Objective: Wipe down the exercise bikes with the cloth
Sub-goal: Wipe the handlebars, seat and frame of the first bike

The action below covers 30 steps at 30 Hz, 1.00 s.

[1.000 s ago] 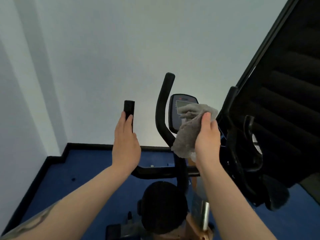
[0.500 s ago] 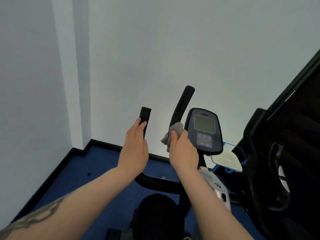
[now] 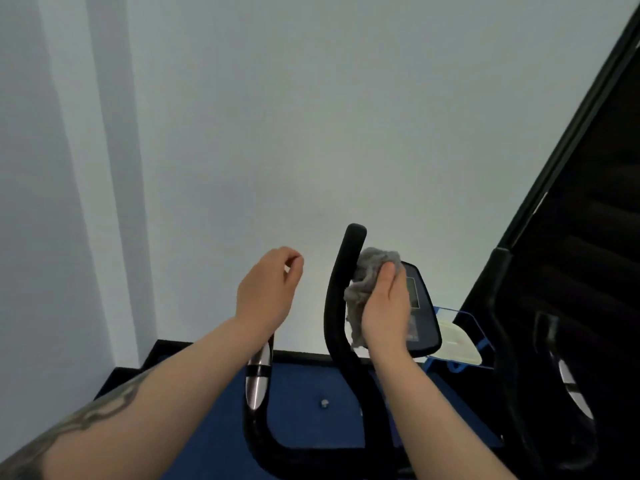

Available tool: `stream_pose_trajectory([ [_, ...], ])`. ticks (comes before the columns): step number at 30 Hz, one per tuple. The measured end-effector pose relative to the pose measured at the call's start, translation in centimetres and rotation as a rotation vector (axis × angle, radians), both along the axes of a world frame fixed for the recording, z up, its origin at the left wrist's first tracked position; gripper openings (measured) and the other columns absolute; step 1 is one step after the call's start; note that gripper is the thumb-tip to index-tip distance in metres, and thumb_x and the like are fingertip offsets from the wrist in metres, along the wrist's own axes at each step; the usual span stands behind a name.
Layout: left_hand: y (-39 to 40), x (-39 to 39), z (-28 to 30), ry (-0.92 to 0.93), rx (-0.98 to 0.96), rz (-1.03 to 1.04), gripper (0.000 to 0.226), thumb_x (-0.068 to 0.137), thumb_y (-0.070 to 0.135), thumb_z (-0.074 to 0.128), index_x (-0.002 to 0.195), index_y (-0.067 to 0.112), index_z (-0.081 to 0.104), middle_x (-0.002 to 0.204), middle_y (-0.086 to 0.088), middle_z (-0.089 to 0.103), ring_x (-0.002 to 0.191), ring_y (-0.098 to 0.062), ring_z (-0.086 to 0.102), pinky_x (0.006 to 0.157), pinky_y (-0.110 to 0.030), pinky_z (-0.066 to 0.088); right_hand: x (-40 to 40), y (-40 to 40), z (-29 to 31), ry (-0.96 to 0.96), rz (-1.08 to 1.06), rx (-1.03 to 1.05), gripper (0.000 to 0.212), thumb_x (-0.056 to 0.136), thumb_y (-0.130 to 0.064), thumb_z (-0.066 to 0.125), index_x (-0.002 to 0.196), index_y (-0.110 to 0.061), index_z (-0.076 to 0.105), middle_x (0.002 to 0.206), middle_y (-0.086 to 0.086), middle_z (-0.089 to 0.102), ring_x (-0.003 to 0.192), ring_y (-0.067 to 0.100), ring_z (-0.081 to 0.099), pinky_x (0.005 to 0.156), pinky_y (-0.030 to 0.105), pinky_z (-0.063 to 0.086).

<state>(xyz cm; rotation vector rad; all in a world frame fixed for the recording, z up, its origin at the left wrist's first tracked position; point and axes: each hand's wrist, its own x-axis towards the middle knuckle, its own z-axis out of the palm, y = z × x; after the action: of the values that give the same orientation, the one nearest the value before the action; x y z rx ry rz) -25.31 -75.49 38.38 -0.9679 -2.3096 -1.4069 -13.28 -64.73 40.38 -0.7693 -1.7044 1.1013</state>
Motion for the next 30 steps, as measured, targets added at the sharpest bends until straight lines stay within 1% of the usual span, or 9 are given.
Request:
stream_pose_trajectory([
  [4,0.2,0.1,-0.9,-0.082,0.079,0.071,0.033,0.102,0.038,0.039,0.08,0.024,0.059,0.068,0.008,0.062,0.065,-0.012,0.061,0.057,-0.033,0.047,-3.0,1.3,3.1,0.15,0.108,0.101,0.019,0.104,-0.04,0.034,0.113,-0.037,0.05,0.09,-0.015,0.063,0.071,-0.005,0.061,0.059,0.01,0.045],
  [7,0.1,0.1,-0.8,-0.17,0.121,0.074,0.043,0.102,0.043,0.038,0.069,0.024,0.058,0.058,0.01,0.06,0.055,-0.009,0.059,0.055,-0.035,0.049,-5.7,1.8,4.2,0.002,0.234,0.291,0.029,0.102,-0.039,0.042,0.112,-0.016,0.056,0.11,0.002,0.055,0.087,0.009,0.056,0.079,0.023,0.047],
  [12,0.0,0.1,-0.5,-0.213,0.112,0.049,0.047,0.102,0.042,0.039,0.062,0.023,0.057,0.05,0.008,0.056,0.051,-0.015,0.059,0.056,-0.04,0.053,-6.7,3.2,4.4,0.071,0.158,0.103,0.044,0.097,-0.047,0.05,0.084,-0.005,0.053,0.083,0.015,0.066,0.077,0.036,0.063,0.067,0.044,0.056],
  [14,0.0,0.1,-0.6,-0.214,0.118,0.037,0.047,0.102,0.042,0.039,0.063,0.022,0.057,0.053,0.009,0.057,0.052,-0.014,0.059,0.057,-0.04,0.053,-6.7,2.2,3.3,0.214,0.102,-0.027,0.034,0.097,-0.046,0.049,0.084,-0.015,0.055,0.083,0.004,0.067,0.077,0.028,0.062,0.069,0.035,0.055],
  [16,0.0,0.1,-0.7,-0.21,0.12,0.033,0.047,0.102,0.043,0.038,0.063,0.023,0.056,0.055,0.013,0.059,0.05,-0.012,0.058,0.056,-0.038,0.052,-7.0,0.9,2.3,0.211,-0.023,0.142,0.02,0.1,-0.042,0.047,0.09,-0.028,0.057,0.084,-0.012,0.062,0.075,0.008,0.058,0.065,0.019,0.044],
  [19,0.1,0.0,-0.9,-0.211,0.117,0.023,0.047,0.101,0.044,0.037,0.062,0.025,0.054,0.056,0.021,0.058,0.048,-0.011,0.056,0.053,-0.034,0.049,-6.8,2.1,2.9,-0.036,-0.071,0.41,0.022,0.1,-0.039,0.046,0.101,-0.021,0.058,0.099,-0.006,0.057,0.08,0.01,0.055,0.065,0.025,0.037],
  [23,0.1,0.0,-0.9,-0.21,0.108,0.027,0.046,0.102,0.043,0.037,0.063,0.026,0.055,0.054,0.022,0.057,0.047,-0.009,0.054,0.051,-0.028,0.044,-6.6,2.8,3.3,0.124,0.085,0.122,0.024,0.101,-0.038,0.047,0.085,-0.023,0.056,0.079,-0.01,0.064,0.076,0.008,0.06,0.067,0.023,0.047],
  [27,0.0,0.1,-1.0,-0.216,0.129,0.011,0.046,0.102,0.041,0.038,0.062,0.025,0.054,0.051,0.016,0.054,0.046,-0.01,0.051,0.048,-0.028,0.041,-6.7,1.1,1.5,0.016,-0.053,0.397,0.022,0.101,-0.035,0.045,0.116,-0.023,0.057,0.11,-0.007,0.056,0.085,0.0,0.049,0.07,0.018,0.035],
  [30,0.0,0.1,-0.8,-0.219,0.14,0.0,0.045,0.102,0.041,0.038,0.063,0.025,0.055,0.053,0.021,0.056,0.047,-0.009,0.053,0.049,-0.029,0.044,-6.0,3.1,3.7,-0.069,0.068,0.333,0.018,0.102,-0.036,0.042,0.099,-0.027,0.057,0.099,-0.004,0.061,0.083,0.009,0.056,0.069,0.024,0.038],
])
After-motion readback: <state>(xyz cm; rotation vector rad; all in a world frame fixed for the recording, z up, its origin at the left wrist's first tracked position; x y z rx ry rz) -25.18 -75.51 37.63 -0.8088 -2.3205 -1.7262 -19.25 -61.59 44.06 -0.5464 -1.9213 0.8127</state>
